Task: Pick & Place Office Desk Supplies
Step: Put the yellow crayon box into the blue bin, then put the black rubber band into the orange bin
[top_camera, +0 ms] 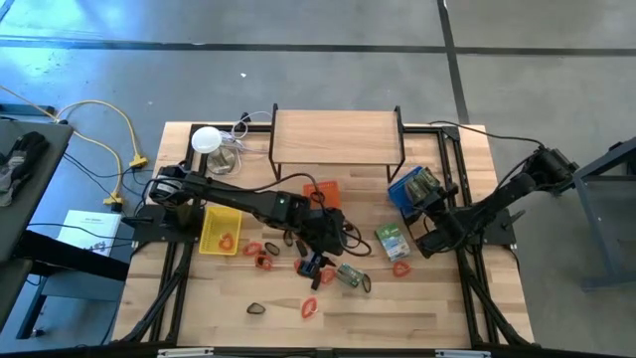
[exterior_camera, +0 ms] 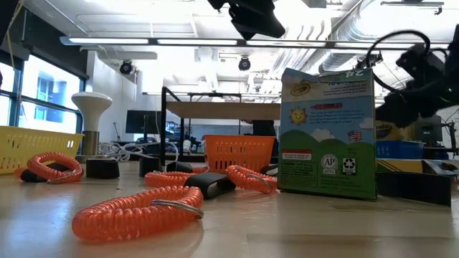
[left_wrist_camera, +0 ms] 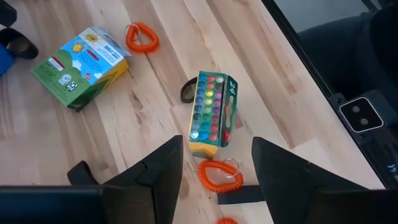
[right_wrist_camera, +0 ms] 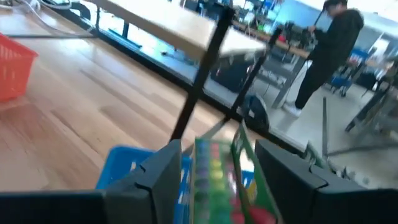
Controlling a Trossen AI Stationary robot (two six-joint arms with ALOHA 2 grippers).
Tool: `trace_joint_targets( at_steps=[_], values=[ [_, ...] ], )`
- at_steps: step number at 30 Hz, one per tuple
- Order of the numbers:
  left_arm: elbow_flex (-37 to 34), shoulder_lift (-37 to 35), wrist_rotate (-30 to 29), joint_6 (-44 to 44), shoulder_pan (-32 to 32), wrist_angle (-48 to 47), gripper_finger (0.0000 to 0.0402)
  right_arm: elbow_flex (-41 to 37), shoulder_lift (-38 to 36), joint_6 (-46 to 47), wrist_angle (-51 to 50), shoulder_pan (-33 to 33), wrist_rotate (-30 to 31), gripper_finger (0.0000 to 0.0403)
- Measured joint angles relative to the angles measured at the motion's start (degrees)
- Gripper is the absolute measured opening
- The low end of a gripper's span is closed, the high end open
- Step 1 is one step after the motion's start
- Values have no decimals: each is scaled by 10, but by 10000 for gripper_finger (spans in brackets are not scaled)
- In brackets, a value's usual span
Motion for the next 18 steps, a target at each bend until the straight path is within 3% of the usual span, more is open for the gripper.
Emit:
trace_joint_targets(
  at_steps=[12, 15, 18],
  values=[
    [0, 0, 0, -2, 0, -6, 186, 104, -2, -222, -1, 0, 41, 188],
    [0, 0, 1, -11, 0, -18, 186, 146, -9, -267, -2, 5, -32, 188],
    [0, 0, 1, -20, -1, -29, 186, 188, -21, -314, -1, 6, -190, 188]
  ],
)
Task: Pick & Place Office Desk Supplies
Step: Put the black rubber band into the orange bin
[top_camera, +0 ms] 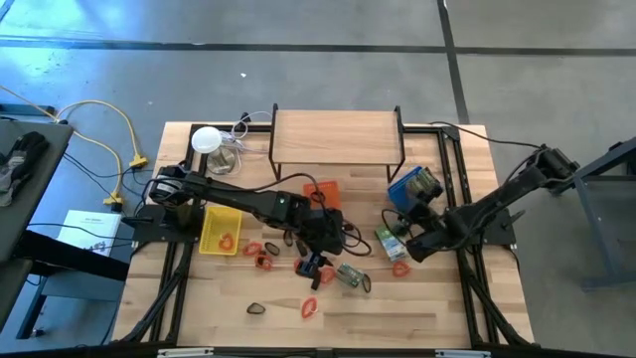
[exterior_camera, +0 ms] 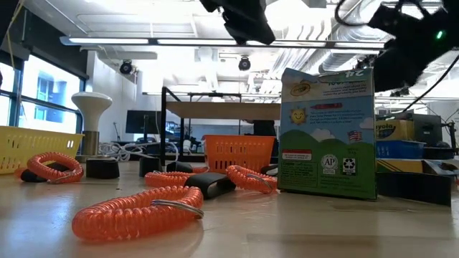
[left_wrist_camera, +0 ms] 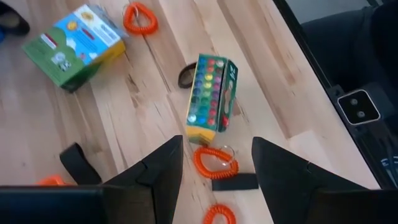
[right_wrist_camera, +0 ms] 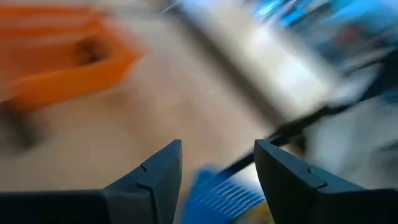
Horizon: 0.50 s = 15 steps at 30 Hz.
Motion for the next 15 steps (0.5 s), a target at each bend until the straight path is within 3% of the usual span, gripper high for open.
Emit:
trace_joint_targets(
  at_steps=[4, 7, 11, 15],
  values=[
    [0, 0, 0, 6, -3, -13, 186, 34, -10, -4, -6, 0, -235, 188],
    [0, 0, 0, 8, -3, -13, 186, 41, -12, 65, -34, 1, -340, 188],
    [0, 0, 0, 7, -3, -13, 186, 40, -10, 187, -112, 0, -410, 188],
    [0, 0, -1, 7, -3, -13, 186, 36, -8, 282, -159, -3, -396, 188]
  ],
)
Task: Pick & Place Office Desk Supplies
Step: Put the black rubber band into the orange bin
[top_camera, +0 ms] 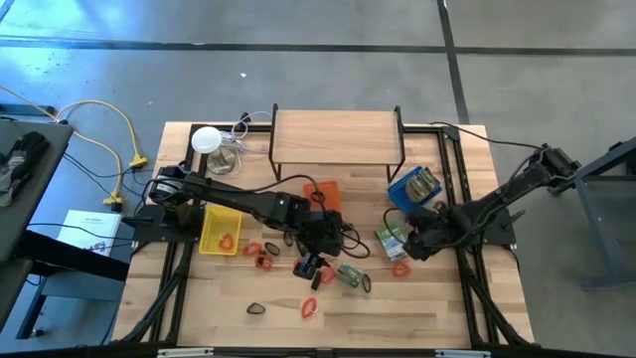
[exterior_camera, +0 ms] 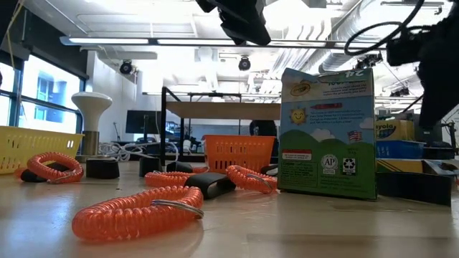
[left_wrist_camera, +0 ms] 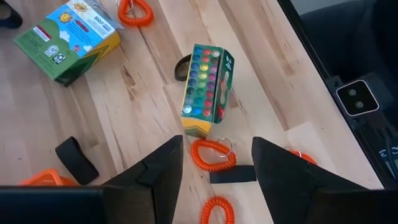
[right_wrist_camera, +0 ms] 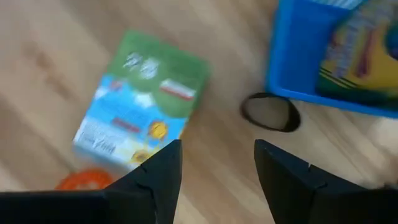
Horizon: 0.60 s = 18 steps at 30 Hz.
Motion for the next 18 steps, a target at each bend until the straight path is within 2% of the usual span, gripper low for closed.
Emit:
trace_joint_targets(
  at_steps=[4, 10, 18],
  values=[
    [0, 0, 0, -6, -2, 0, 186, -18, 0, 76, -1, -17, -3, 188],
    [0, 0, 0, -10, -13, 0, 186, -59, 0, 79, 30, -40, -28, 188],
    [0, 0, 0, -9, -22, 1, 186, -96, 0, 78, 73, -40, 34, 188]
  ],
)
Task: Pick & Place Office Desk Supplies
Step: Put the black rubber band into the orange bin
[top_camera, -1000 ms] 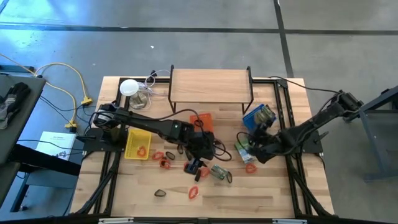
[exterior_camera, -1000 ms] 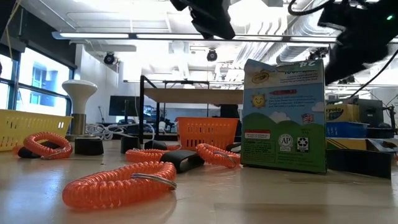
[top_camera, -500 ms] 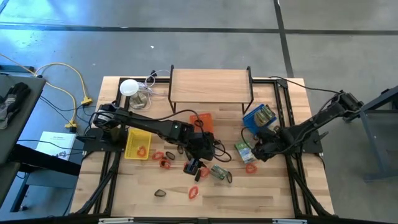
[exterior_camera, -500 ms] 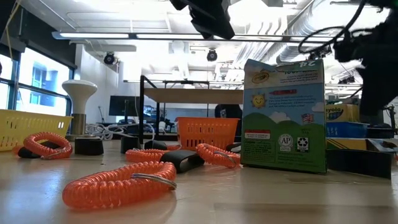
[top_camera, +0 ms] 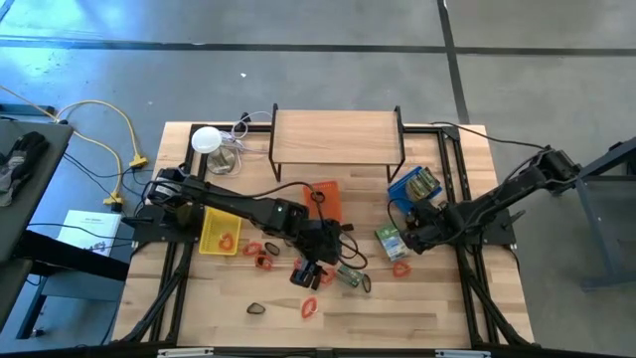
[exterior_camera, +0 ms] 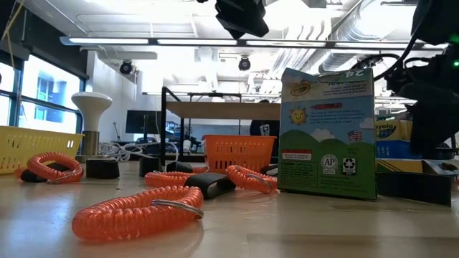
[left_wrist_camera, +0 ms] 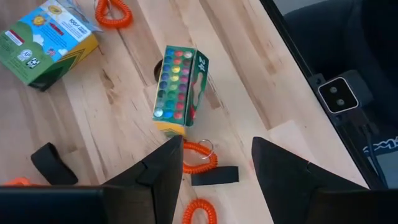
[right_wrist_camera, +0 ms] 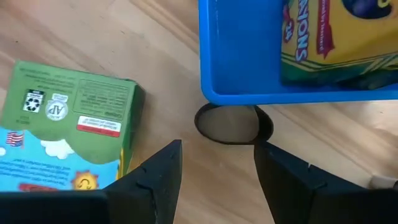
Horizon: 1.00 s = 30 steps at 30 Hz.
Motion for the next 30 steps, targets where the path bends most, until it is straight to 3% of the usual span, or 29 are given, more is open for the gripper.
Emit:
trace_joint_targets(
  at_steps=[12, 24, 30],
  values=[
    [0, 0, -1, 6, 0, 0, 186, -58, 0, -61, 117, -44, 6, 188],
    [0, 0, -1, 8, 0, 0, 186, -81, 28, -74, 142, -78, -12, 186],
    [0, 0, 0, 6, 0, 0, 186, -81, 36, -87, 149, -78, -22, 129]
  ],
)
